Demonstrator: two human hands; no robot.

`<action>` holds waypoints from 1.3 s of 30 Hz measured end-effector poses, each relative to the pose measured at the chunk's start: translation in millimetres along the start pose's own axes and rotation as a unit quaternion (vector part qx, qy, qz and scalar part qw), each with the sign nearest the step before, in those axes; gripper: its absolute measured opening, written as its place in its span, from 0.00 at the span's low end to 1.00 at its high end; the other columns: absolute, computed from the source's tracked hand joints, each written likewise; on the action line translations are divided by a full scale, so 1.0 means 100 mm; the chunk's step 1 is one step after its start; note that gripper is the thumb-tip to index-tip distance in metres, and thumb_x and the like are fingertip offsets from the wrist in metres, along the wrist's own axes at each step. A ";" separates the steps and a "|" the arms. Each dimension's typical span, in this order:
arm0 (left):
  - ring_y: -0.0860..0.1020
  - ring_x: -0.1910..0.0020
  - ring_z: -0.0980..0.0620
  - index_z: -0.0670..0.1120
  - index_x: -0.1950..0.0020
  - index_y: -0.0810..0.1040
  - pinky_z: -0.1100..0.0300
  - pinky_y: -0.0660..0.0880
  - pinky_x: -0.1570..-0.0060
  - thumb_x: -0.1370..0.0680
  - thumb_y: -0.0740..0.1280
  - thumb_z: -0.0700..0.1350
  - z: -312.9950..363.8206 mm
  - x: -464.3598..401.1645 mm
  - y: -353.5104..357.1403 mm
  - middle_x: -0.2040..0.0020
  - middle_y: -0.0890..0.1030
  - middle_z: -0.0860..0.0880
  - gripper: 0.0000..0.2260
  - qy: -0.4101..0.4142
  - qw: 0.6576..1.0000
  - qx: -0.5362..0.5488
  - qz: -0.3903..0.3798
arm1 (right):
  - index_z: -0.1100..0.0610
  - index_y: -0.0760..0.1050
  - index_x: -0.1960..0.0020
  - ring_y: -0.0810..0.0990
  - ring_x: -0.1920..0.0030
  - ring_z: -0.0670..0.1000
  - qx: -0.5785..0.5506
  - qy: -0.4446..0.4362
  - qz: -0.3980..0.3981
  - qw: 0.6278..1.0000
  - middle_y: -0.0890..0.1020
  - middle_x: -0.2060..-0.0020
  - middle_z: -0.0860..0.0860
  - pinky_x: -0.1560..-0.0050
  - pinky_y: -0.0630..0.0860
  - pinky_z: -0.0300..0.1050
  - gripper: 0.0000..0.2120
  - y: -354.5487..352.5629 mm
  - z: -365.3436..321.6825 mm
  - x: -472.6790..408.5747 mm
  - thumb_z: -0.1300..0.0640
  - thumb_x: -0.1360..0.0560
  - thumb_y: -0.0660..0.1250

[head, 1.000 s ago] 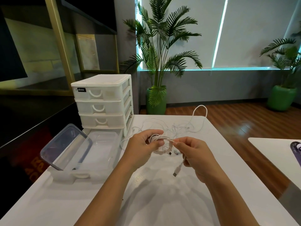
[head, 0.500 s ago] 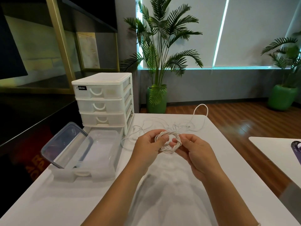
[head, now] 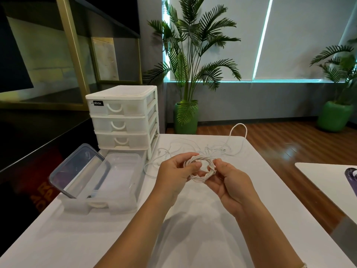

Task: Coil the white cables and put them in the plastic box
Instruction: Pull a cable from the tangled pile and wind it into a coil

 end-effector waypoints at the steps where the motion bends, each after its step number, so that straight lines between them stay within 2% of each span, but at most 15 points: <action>1: 0.82 0.53 0.50 0.51 0.52 0.82 0.63 0.80 0.57 0.28 0.71 0.40 0.00 0.00 0.00 0.51 0.84 0.51 0.08 0.002 1.000 0.005 -0.003 | 0.64 0.75 0.47 0.84 0.55 0.57 -0.007 0.001 0.002 1.000 0.83 0.52 0.59 0.59 0.82 0.49 0.10 -0.01 0.00 0.00 0.60 0.20 0.58; 7: 0.82 0.52 0.49 0.49 0.51 0.81 0.61 0.79 0.51 0.28 0.71 0.42 0.03 0.00 0.05 0.51 0.84 0.50 0.07 -0.023 0.998 0.038 -0.038 | 0.64 0.76 0.51 0.83 0.58 0.55 -0.053 -0.014 -0.006 0.998 0.83 0.57 0.58 0.61 0.81 0.45 0.09 0.00 -0.03 0.02 0.61 0.21 0.58; 10: 0.82 0.59 0.53 0.49 0.53 0.81 0.65 0.78 0.58 0.27 0.70 0.43 0.01 0.01 0.09 0.57 0.84 0.50 0.04 -0.053 0.995 0.067 -0.049 | 0.65 0.77 0.49 0.84 0.62 0.52 -0.079 -0.025 -0.021 0.996 0.83 0.57 0.58 0.64 0.82 0.42 0.10 -0.02 -0.04 0.00 0.61 0.22 0.60; 12: 0.81 0.59 0.53 0.49 0.55 0.80 0.66 0.78 0.60 0.26 0.69 0.42 0.01 0.03 0.12 0.57 0.84 0.50 0.02 -0.058 0.995 0.065 -0.054 | 0.66 0.76 0.45 0.83 0.62 0.52 -0.083 -0.022 -0.031 0.996 0.83 0.54 0.58 0.65 0.81 0.41 0.12 -0.03 -0.03 -0.02 0.59 0.23 0.61; 15: 0.81 0.60 0.53 0.50 0.56 0.79 0.66 0.78 0.62 0.26 0.69 0.43 0.01 0.05 0.15 0.57 0.84 0.50 0.03 -0.031 0.998 0.037 -0.042 | 0.65 0.75 0.41 0.83 0.59 0.54 -0.075 -0.012 -0.037 0.996 0.82 0.49 0.60 0.62 0.83 0.44 0.14 -0.08 -0.03 -0.06 0.58 0.22 0.61; 18: 0.81 0.58 0.50 0.52 0.57 0.79 0.58 0.80 0.55 0.26 0.70 0.44 0.03 0.06 0.14 0.55 0.84 0.48 0.03 0.025 0.999 -0.025 -0.008 | 0.63 0.76 0.42 0.82 0.60 0.53 -0.013 -0.003 -0.050 0.999 0.82 0.51 0.58 0.67 0.78 0.41 0.16 -0.07 -0.01 -0.07 0.53 0.22 0.59; 21: 0.82 0.55 0.48 0.54 0.57 0.78 0.52 0.81 0.53 0.27 0.70 0.47 0.03 0.07 0.11 0.54 0.83 0.49 0.03 0.057 0.996 -0.066 0.025 | 0.59 0.76 0.46 0.78 0.55 0.54 0.065 -0.026 -0.060 0.996 0.81 0.54 0.56 0.53 0.74 0.45 0.13 -0.01 0.00 -0.06 0.51 0.23 0.60; 22: 0.82 0.55 0.48 0.55 0.58 0.77 0.53 0.81 0.54 0.27 0.70 0.47 0.03 0.08 0.10 0.55 0.83 0.50 0.03 0.065 0.994 -0.075 0.037 | 0.58 0.75 0.45 0.78 0.53 0.54 0.106 -0.045 -0.060 0.992 0.81 0.52 0.56 0.50 0.74 0.46 0.12 0.02 0.00 -0.05 0.52 0.24 0.63; 24: 0.81 0.55 0.51 0.57 0.58 0.75 0.58 0.81 0.56 0.26 0.69 0.47 0.04 0.08 0.07 0.55 0.81 0.54 0.05 0.085 0.991 -0.090 0.059 | 0.57 0.72 0.41 0.78 0.52 0.54 0.165 -0.078 -0.059 0.981 0.80 0.48 0.56 0.52 0.75 0.44 0.15 0.04 0.00 -0.04 0.59 0.27 0.68; 27: 0.80 0.55 0.52 0.57 0.58 0.74 0.63 0.80 0.58 0.25 0.68 0.46 0.06 0.08 0.05 0.57 0.79 0.58 0.06 0.102 0.988 -0.095 0.073 | 0.55 0.71 0.42 0.79 0.53 0.53 0.184 -0.090 -0.054 0.977 0.80 0.50 0.54 0.55 0.76 0.43 0.20 0.04 0.01 -0.03 0.68 0.30 0.69; 30: 0.80 0.55 0.53 0.57 0.57 0.73 0.64 0.80 0.58 0.25 0.68 0.46 0.08 0.11 0.07 0.56 0.78 0.58 0.06 0.116 0.986 -0.098 0.074 | 0.55 0.71 0.42 0.79 0.53 0.54 0.181 -0.087 -0.036 0.979 0.79 0.50 0.53 0.57 0.76 0.41 0.18 0.04 0.00 -0.04 0.69 0.28 0.66; 34: 0.79 0.55 0.54 0.53 0.53 0.74 0.65 0.79 0.56 0.25 0.67 0.47 0.11 0.12 0.08 0.55 0.79 0.56 0.04 0.146 0.978 -0.132 0.068 | 0.55 0.71 0.42 0.78 0.50 0.56 0.170 -0.085 -0.049 0.981 0.79 0.49 0.53 0.54 0.77 0.42 0.17 0.05 0.02 -0.05 0.66 0.28 0.66; 39: 0.80 0.56 0.54 0.54 0.54 0.74 0.64 0.80 0.56 0.25 0.67 0.49 0.10 0.13 0.10 0.55 0.79 0.57 0.03 0.146 0.975 -0.152 0.063 | 0.56 0.70 0.42 0.78 0.48 0.57 0.130 -0.092 -0.034 0.987 0.78 0.49 0.55 0.55 0.78 0.43 0.18 0.02 0.03 -0.07 0.70 0.29 0.65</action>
Point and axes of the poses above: each hand's wrist, its own x-axis away from the middle knuckle, its own y-axis out of the palm, z = x × y, the point moved 4 cm from there along -x, towards the middle knuckle
